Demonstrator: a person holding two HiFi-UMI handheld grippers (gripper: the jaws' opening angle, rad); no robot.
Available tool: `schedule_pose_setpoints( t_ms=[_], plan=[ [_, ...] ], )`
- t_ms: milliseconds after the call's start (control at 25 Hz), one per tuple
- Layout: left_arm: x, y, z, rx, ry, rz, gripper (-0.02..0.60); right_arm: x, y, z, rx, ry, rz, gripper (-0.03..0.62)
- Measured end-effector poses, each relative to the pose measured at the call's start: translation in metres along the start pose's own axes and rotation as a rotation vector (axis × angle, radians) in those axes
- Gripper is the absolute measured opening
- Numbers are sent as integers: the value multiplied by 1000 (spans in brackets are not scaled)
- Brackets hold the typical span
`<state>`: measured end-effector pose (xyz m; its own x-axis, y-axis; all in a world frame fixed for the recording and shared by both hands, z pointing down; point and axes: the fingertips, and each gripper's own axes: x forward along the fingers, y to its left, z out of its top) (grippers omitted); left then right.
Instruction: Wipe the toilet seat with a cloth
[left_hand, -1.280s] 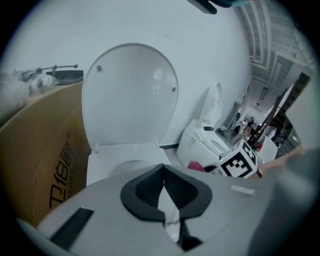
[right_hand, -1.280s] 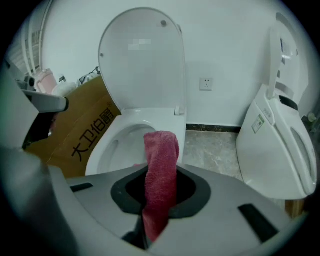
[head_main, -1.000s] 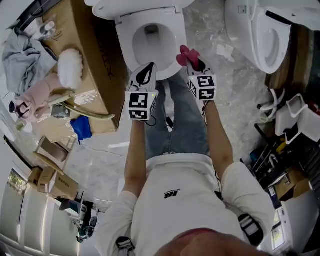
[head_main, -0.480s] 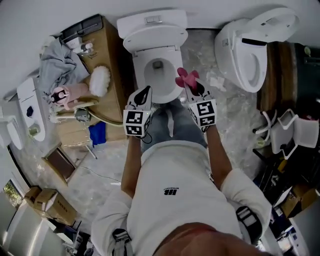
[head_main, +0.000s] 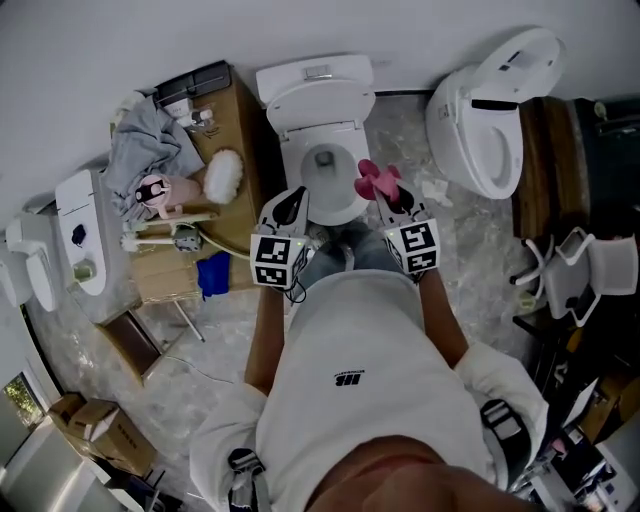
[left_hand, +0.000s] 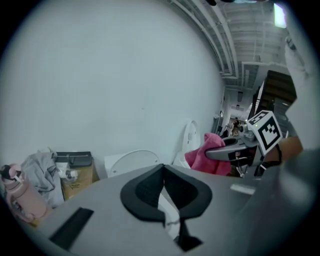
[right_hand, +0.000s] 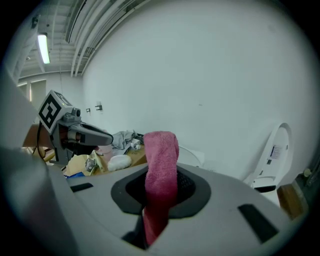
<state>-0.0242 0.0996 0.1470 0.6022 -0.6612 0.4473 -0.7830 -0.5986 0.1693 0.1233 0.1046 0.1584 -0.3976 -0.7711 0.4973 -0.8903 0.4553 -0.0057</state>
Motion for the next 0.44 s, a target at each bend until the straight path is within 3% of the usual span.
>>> schedule_pose_setpoints(
  t_ms=[440],
  plan=[
    [-12,-9,6,18,-25,11,11,-5,7,5,-23,-19,5,48]
  ],
)
